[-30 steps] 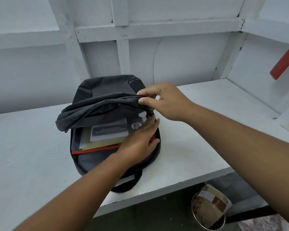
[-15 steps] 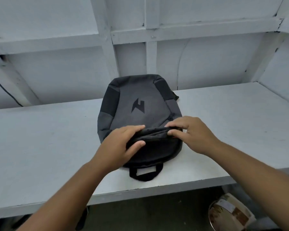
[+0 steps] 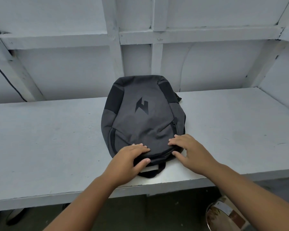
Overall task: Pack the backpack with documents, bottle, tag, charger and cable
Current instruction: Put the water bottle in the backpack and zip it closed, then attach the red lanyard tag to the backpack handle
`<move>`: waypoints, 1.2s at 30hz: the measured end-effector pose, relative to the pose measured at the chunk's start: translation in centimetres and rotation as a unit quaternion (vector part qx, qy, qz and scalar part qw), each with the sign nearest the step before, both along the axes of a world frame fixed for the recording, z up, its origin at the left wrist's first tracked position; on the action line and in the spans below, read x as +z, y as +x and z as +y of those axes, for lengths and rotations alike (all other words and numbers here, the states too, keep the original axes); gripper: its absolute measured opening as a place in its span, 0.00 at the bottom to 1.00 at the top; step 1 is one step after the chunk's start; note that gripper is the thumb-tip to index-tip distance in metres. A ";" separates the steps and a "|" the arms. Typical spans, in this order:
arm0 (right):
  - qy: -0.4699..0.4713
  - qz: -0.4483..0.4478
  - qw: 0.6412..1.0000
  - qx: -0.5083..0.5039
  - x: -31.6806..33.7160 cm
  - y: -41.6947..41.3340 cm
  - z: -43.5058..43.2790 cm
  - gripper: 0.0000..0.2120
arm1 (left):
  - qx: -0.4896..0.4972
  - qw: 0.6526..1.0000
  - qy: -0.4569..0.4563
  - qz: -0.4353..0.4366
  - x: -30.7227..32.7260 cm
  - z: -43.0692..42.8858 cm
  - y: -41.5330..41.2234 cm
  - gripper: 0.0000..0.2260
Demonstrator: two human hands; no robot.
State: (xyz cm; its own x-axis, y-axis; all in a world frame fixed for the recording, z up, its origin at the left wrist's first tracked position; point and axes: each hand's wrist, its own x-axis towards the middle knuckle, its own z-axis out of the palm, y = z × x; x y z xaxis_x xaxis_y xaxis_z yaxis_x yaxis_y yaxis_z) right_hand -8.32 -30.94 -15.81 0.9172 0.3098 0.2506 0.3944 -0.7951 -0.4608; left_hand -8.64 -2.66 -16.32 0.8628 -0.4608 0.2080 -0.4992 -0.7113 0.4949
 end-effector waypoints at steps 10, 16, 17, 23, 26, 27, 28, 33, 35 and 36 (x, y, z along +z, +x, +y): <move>0.063 0.033 0.997 -0.014 3.5 -0.2 1.0 0.23 | -0.007 0.997 -0.066 0.024 3.0 -0.5 1.7 0.14; 0.132 0.006 0.988 -0.082 6.2 -0.5 -1.3 0.21 | -0.051 0.994 -0.095 -0.008 6.8 -5.6 4.5 0.12; 0.124 0.002 0.988 -0.088 6.6 -0.6 -2.4 0.21 | -0.056 0.993 -0.104 -0.010 7.3 -7.2 4.9 0.12; 0.107 -0.017 0.983 -0.147 7.9 -1.2 -12.2 0.21 | -0.104 0.986 -0.128 -0.005 8.6 -18.7 6.6 0.13; 0.089 -0.028 0.979 -0.181 8.8 -1.6 -18.7 0.24 | -0.116 0.984 -0.133 0.007 9.1 -25.4 7.1 0.12; 0.082 -0.031 0.977 -0.195 9.1 -1.8 -21.0 0.24 | -0.125 0.983 -0.133 0.013 9.3 -27.8 7.3 0.12; 0.078 -0.031 0.974 -0.211 9.4 -2.0 -23.3 0.24 | -0.136 0.982 -0.130 0.016 9.5 -30.2 7.5 0.12; 0.078 -0.019 0.958 -0.275 10.3 -3.8 -32.9 0.24 | -0.186 0.974 -0.126 0.034 10.9 -40.8 7.8 0.13; 0.083 -0.014 0.954 -0.289 10.6 -4.2 -35.2 0.24 | -0.202 0.971 -0.123 0.040 11.1 -43.7 8.0 0.13; 0.088 -0.013 0.951 -0.295 10.7 -4.4 -36.1 0.24 | -0.210 0.969 -0.120 0.043 11.2 -45.0 8.1 0.13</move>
